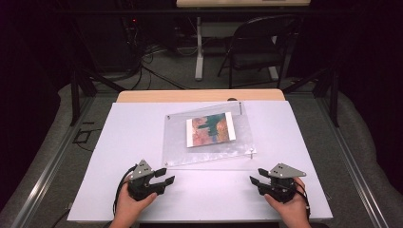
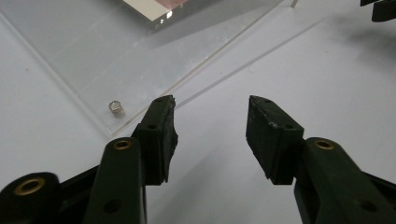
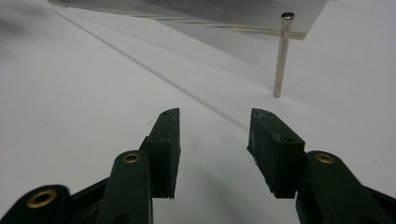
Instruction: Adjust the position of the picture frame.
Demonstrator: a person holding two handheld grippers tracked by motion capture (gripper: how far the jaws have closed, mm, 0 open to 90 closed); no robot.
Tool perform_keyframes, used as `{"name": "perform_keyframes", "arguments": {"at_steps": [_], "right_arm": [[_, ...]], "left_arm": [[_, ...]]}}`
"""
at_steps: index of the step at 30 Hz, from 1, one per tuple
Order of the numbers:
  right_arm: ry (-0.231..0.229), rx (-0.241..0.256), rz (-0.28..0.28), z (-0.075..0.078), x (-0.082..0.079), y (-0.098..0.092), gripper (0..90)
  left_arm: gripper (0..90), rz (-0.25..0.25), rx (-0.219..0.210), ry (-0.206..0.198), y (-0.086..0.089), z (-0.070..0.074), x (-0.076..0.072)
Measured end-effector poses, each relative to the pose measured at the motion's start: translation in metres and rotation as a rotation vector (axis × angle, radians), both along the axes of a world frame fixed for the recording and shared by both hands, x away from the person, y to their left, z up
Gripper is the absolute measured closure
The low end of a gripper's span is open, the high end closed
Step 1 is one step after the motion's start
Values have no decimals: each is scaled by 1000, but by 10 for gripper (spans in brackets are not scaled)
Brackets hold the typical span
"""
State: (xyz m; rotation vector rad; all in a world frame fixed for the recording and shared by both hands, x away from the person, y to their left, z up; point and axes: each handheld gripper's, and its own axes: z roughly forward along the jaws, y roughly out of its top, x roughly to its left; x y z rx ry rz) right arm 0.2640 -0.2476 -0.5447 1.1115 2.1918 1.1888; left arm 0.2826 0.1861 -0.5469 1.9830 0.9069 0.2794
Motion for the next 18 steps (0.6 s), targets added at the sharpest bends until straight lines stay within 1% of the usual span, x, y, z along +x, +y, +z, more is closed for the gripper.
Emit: {"name": "perform_keyframes", "arguments": {"at_steps": [1, 2, 3, 4, 7, 8, 9, 11, 12, 13, 15, 16, 17, 18], "right_arm": [[0, 0, 0, 0, 0, 0, 539], [-2, 7, 0, 1, 1, -1, 550], [-2, 9, 3, 2, 1, -1, 555], [-3, 9, 2, 2, 2, -2, 570], [-4, 9, 3, 4, 4, -4, 585], [-6, 9, 3, 5, 6, -5, 595], [-2, 7, 3, 6, 7, -5, 602], [-1, 10, -2, 6, 8, -5, 605], [-3, 5, -11, 7, 11, -7, 619], [-8, 5, -13, 7, 13, -8, 624], [-3, 2, -17, 7, 15, -9, 631], [-7, -11, -26, 7, 21, -11, 646], [-5, -16, -31, 7, 23, -11, 650], [-5, -16, -31, 7, 23, -11, 650]], "left_arm": [[550, -4, -1, 4, 0, 0, 0], [563, -26, -26, 24, 0, 0, 1], [574, -28, -42, 29, -1, 0, 0], [582, -33, -46, 29, -1, 0, 1], [605, -30, -43, 26, -3, 1, 1], [623, -20, -29, 23, -6, 2, 3], [631, -18, -25, 22, -8, 3, 4], [654, -22, -26, 17, -11, 5, 6], [664, -31, -36, 16, -14, 8, 8], [672, -34, -45, 23, -16, 8, 10], [705, -42, -52, 29, -18, 9, 11], [721, -47, -41, 26, -23, 11, 14], [733, -48, -31, 28, -27, 12, 16], [746, -48, -31, 28, -27, 12, 16]]}}
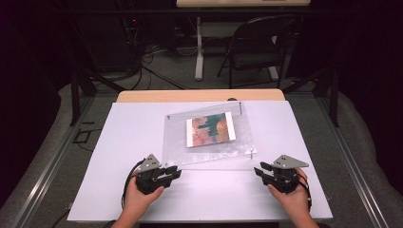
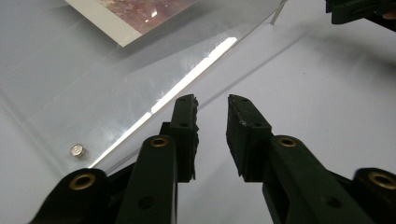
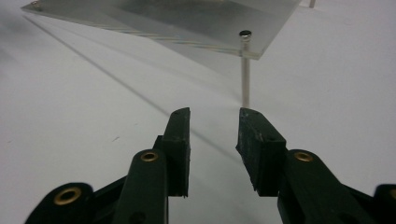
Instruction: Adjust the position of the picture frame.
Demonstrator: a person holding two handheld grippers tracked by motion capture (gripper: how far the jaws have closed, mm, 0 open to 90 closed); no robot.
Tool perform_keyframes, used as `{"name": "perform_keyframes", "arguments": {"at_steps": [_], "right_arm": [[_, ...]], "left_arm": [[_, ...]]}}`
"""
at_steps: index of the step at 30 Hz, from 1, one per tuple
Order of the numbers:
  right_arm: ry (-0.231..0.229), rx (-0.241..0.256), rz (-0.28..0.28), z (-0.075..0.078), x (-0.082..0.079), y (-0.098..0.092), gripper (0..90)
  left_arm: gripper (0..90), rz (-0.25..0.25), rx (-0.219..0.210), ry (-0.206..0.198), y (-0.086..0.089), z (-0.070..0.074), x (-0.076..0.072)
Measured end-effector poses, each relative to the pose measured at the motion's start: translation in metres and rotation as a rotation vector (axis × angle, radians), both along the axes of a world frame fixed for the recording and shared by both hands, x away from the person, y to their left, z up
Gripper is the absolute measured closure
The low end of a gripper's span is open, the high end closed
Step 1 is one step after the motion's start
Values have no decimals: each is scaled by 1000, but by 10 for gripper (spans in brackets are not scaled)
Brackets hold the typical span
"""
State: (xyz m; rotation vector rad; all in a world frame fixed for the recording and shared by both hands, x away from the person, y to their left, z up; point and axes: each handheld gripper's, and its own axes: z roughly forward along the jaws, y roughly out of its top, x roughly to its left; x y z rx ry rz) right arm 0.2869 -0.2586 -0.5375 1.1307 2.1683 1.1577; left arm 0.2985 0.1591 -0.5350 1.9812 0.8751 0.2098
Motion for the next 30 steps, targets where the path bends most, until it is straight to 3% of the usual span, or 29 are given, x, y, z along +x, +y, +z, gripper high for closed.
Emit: {"name": "perform_keyframes", "arguments": {"at_steps": [6, 11, 13, 17, 20, 30], "right_arm": [[-13, -27, -6, -2, 20, -1, 670], [20, -13, 2, -8, 39, -1, 689], [35, -1, 19, -11, 44, 0, 694], [51, -12, 28, -17, 51, 5, 706], [44, -28, 36, -18, 55, 8, 718], [35, -20, 39, -19, 65, 12, 774]], "left_arm": [[810, -10, 2, 12, -17, 4, 8], [877, -2, -2, 23, -26, 4, 14], [896, -5, -8, 47, -30, 2, 17], [899, -3, 8, 50, -37, -1, 20], [899, 5, -6, 45, -41, -3, 21], [862, 7, 17, 45, -49, -16, 24]]}}
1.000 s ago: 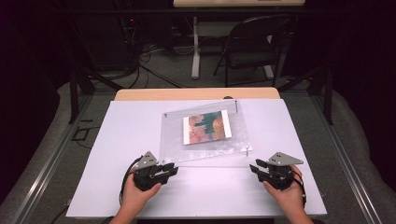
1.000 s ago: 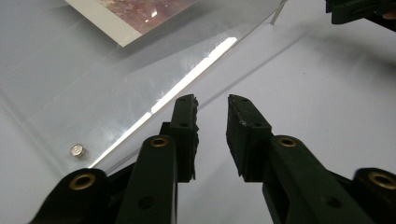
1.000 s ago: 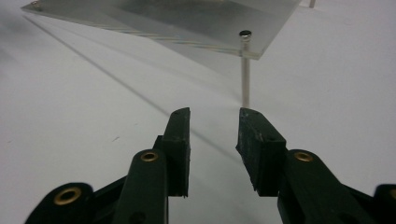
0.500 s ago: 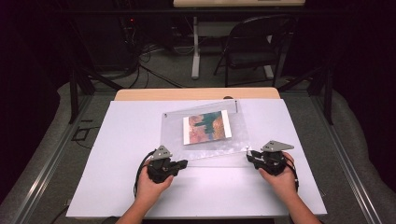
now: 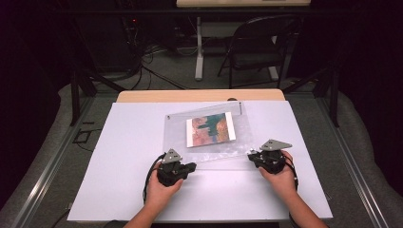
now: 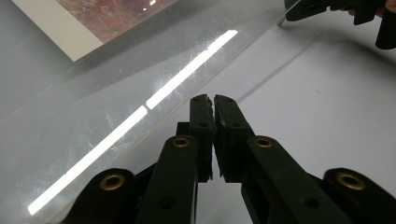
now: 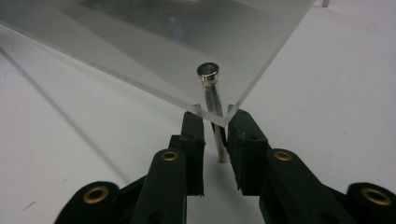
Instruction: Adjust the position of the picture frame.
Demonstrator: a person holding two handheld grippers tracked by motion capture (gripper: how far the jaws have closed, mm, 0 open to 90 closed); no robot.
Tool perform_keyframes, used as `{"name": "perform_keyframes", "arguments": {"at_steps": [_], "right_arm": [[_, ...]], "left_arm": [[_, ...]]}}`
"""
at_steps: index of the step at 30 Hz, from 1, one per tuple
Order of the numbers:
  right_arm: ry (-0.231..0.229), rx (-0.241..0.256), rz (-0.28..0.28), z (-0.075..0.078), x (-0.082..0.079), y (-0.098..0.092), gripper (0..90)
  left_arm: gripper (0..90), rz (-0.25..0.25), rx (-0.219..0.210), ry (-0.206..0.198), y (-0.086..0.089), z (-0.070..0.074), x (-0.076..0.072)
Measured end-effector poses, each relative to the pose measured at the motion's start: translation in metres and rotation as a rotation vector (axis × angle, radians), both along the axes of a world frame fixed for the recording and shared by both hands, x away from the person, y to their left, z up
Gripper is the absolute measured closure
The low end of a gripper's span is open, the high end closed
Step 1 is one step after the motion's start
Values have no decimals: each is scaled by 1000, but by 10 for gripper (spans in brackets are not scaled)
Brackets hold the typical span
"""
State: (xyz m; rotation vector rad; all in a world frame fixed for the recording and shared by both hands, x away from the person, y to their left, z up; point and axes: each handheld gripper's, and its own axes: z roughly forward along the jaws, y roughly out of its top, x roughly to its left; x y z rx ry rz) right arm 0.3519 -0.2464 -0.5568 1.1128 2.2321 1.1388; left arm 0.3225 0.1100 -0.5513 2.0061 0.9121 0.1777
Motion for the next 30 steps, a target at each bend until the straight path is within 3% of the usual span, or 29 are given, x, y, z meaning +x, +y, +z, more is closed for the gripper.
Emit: {"name": "perform_keyframes", "arguments": {"at_steps": [6, 9, 15, 21, 26, 30], "right_arm": [[-8, 18, 0, 0, 1, -1, 809], [-46, -43, 11, 1, -2, 3, 833], [-65, -69, 14, 4, -6, 6, 844], [-68, -102, 81, 8, -16, 13, 851], [-58, -101, 133, 11, -27, 21, 853], [-52, -88, 144, 13, -32, 25, 852]], "left_arm": [[847, -27, 20, -11, -6, -2, 0], [847, -35, 25, -7, -8, -4, 0], [861, -27, 35, -15, -8, -4, -1], [884, -22, 53, -16, -7, -4, -1], [888, -15, 49, -7, -2, -2, -2], [893, -11, 62, 5, 5, 2, -6]]}}
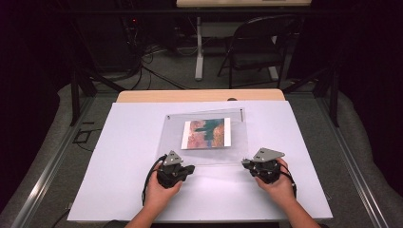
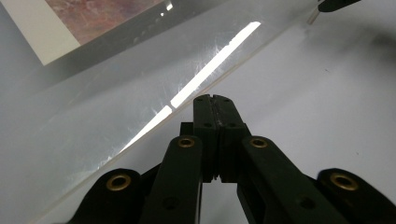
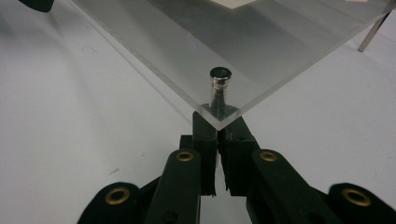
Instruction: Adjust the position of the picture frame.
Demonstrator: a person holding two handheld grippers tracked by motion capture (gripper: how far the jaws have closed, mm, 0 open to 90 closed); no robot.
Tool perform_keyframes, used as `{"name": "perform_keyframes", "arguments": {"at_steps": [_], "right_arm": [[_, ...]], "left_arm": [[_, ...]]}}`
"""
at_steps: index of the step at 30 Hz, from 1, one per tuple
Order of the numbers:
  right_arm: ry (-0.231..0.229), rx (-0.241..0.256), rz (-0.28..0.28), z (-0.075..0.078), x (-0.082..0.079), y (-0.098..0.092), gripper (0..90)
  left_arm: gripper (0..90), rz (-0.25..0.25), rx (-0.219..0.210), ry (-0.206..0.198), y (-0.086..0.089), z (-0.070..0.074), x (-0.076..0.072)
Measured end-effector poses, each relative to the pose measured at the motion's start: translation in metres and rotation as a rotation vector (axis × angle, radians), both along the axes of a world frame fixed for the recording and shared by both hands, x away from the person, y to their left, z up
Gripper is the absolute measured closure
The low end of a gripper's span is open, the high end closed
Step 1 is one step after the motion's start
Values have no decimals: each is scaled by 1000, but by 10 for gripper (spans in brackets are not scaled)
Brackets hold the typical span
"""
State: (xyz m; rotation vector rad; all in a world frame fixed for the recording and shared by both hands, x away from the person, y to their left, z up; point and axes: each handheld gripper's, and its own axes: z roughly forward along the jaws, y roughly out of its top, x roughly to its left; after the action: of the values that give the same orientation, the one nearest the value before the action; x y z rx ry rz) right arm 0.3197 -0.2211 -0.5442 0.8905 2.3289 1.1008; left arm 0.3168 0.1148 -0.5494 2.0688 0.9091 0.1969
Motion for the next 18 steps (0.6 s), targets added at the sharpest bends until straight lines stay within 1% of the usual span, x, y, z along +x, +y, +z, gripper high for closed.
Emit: {"name": "perform_keyframes", "arguments": {"at_steps": [1, 2, 3, 5, 10, 12, 14, 17, 18], "right_arm": [[0, 0, 0, 0, 0, 0, 852], [3, 23, -3, 2, -1, 0, 853], [3, 23, -3, 2, -1, 0, 853], [2, 37, 5, 4, -3, 2, 853], [7, 37, 23, 5, -8, 6, 854], [4, 40, 27, 6, -9, 6, 855], [1, 44, 30, 7, -10, 7, 855], [3, 50, 36, 7, -11, 8, 856], [5, 54, 44, 8, -13, 10, 856]], "left_arm": [[895, 0, 0, 0, 0, 0, 0], [898, 4, -1, 13, 3, 1, -2], [898, 4, -1, 13, 3, 1, -2], [899, 23, 7, 18, 6, 0, -1], [900, 50, 12, 23, 9, -1, 2], [900, 54, 14, 31, 10, 0, 4], [900, 55, 5, 47, 12, 0, 6], [900, 53, 12, 54, 12, 1, 7], [900, 53, 15, 67, 12, 1, 9]]}}
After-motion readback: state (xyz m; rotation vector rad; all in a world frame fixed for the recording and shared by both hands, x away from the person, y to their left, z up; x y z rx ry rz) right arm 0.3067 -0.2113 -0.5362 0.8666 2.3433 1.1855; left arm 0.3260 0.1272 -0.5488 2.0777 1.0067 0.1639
